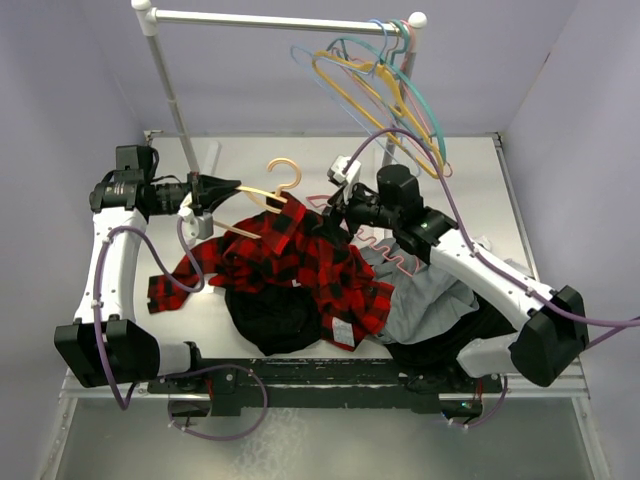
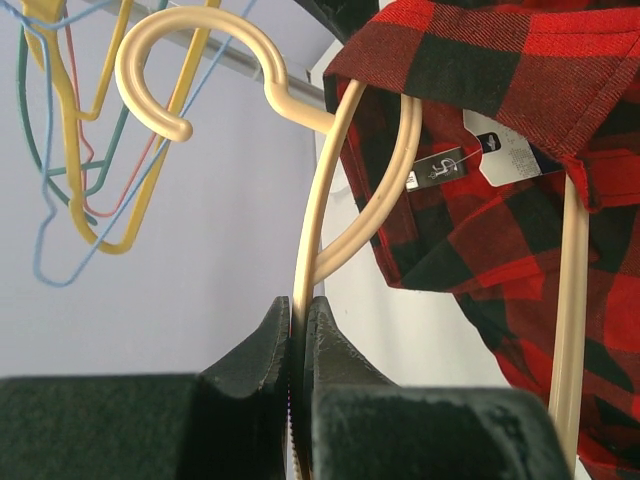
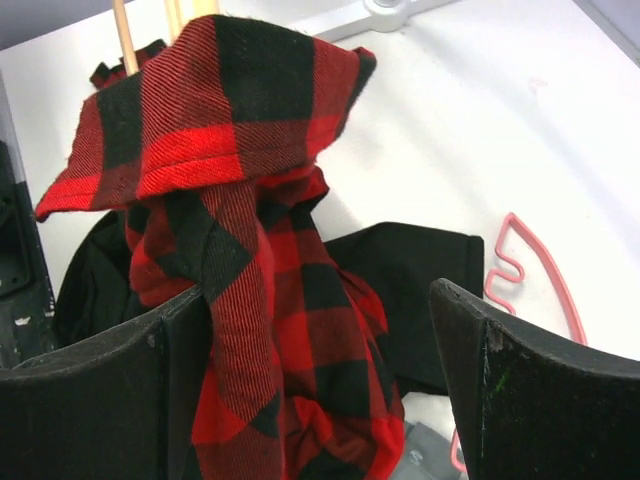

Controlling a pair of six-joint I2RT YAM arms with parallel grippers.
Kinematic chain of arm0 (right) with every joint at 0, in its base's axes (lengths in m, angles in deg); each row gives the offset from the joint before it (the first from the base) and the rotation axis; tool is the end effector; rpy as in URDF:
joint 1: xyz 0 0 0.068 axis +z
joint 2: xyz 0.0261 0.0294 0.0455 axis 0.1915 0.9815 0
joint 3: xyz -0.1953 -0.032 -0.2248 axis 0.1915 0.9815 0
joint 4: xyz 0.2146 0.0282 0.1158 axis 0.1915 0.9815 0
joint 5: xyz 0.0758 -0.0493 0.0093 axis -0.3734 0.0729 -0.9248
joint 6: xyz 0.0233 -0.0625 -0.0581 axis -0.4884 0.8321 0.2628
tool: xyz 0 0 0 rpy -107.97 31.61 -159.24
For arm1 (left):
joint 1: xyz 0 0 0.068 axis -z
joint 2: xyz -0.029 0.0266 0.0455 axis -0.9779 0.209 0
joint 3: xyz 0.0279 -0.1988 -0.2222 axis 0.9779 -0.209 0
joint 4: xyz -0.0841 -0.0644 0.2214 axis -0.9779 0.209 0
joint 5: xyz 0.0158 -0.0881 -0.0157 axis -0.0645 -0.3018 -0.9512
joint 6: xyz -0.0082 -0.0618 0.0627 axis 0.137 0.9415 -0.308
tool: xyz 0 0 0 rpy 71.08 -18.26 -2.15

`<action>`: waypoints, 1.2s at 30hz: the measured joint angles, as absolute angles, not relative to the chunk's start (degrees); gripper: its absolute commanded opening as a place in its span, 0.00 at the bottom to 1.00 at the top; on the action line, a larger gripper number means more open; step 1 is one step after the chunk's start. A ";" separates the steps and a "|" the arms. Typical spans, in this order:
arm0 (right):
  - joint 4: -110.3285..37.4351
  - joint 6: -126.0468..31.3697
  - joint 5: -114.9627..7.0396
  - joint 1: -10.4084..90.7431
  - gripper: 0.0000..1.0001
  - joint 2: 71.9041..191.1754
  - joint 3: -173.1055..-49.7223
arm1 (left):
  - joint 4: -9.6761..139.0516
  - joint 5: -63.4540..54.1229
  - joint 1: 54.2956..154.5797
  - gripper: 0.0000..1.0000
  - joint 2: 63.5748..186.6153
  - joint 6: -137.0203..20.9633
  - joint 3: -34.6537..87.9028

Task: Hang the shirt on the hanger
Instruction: Hang the shirt on the hanger.

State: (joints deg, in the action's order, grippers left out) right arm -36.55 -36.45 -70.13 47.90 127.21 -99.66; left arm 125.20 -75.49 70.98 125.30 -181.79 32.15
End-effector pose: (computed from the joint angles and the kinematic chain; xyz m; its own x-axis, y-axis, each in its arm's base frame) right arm 0.2456 0.2237 0.3713 -0.1231 -0.1736 -0.9771 -0.8740 0.4853 0.0239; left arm 0.2301 -0.0497 0.3901 0.7911 0.2730 -0.5473 0.5695 -0.0026 0.8220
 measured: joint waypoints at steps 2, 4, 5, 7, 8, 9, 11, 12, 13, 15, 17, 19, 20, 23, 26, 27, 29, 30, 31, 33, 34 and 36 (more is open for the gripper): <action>-37.42 -36.49 -72.45 47.90 0.83 128.19 -100.12 | 125.18 -75.56 71.02 0.00 125.30 -181.77 32.15; -37.73 -36.78 -74.99 47.90 0.72 128.65 -100.14 | 125.18 -75.69 71.13 0.00 125.30 -181.75 32.15; -37.95 -36.84 -76.21 47.88 0.64 128.78 -100.12 | 125.16 -75.82 71.26 0.00 125.30 -181.75 32.15; -38.47 -37.41 -79.14 47.90 0.54 128.94 -100.12 | 125.16 -76.13 71.57 0.00 125.30 -181.68 32.15; -38.71 -37.61 -80.41 47.90 0.49 128.94 -100.12 | 125.14 -76.35 71.68 0.00 125.30 -181.50 32.15; -38.91 -37.85 -81.72 47.90 0.42 128.96 -100.14 | 125.12 -76.61 71.79 0.00 125.30 -181.40 32.15; -39.22 -38.02 -83.66 47.90 0.19 129.00 -100.14 | 125.09 -77.13 71.98 0.00 125.30 -181.24 32.15; -39.59 -38.39 -84.71 47.90 0.05 129.07 -100.12 | 125.12 -77.26 72.09 0.00 125.32 -181.24 32.15; -40.05 -38.79 -85.43 47.90 0.00 129.15 -100.05 | 125.14 -77.44 72.14 0.00 125.30 -181.24 32.15; -41.23 -40.56 -85.06 47.81 0.00 129.22 -99.68 | 125.42 -78.07 72.14 0.24 125.30 -181.22 32.15; -42.78 -41.72 -85.02 47.49 0.00 128.94 -98.39 | 125.58 -78.27 72.40 0.98 125.43 -181.02 32.15; -45.05 -42.15 -84.65 47.64 0.00 127.97 -95.70 | 126.82 -79.73 72.38 0.99 125.81 -179.84 32.85; -46.36 -42.41 -84.10 47.79 0.00 126.99 -93.43 | 128.22 -80.17 72.38 0.99 126.13 -178.75 33.96; -49.82 -43.38 -82.40 47.92 0.00 123.23 -85.38 | 133.93 -81.00 71.83 0.99 127.40 -178.18 40.28; -53.75 -44.56 -80.23 48.01 0.00 119.38 -77.69 | 143.04 -81.77 69.36 0.99 129.43 -177.64 51.64; -54.98 -44.88 -79.75 48.01 0.00 118.38 -75.88 | 145.33 -81.90 68.18 0.99 130.02 -175.56 56.01; -58.60 -45.02 -78.88 48.01 0.00 116.74 -72.82 | 147.91 -82.31 65.67 0.99 130.77 -169.81 63.60; -61.01 -44.97 -78.75 48.01 0.00 115.78 -71.11 | 149.05 -82.58 63.98 0.99 131.10 -165.61 67.07; -64.20 -44.86 -78.75 48.01 0.00 114.42 -68.82 | 149.64 -83.01 61.91 0.99 131.58 -160.63 70.72; -69.05 -44.36 -78.81 48.01 0.00 111.73 -64.90 | 150.14 -83.58 57.93 0.99 132.67 -150.93 75.88; -70.58 -43.86 -78.99 48.01 0.00 110.62 -63.55 | 149.68 -83.93 55.90 0.99 133.26 -144.87 77.54; -73.51 -42.22 -79.93 48.01 0.00 108.63 -61.47 | 147.37 -84.48 53.21 0.99 133.89 -133.31 77.56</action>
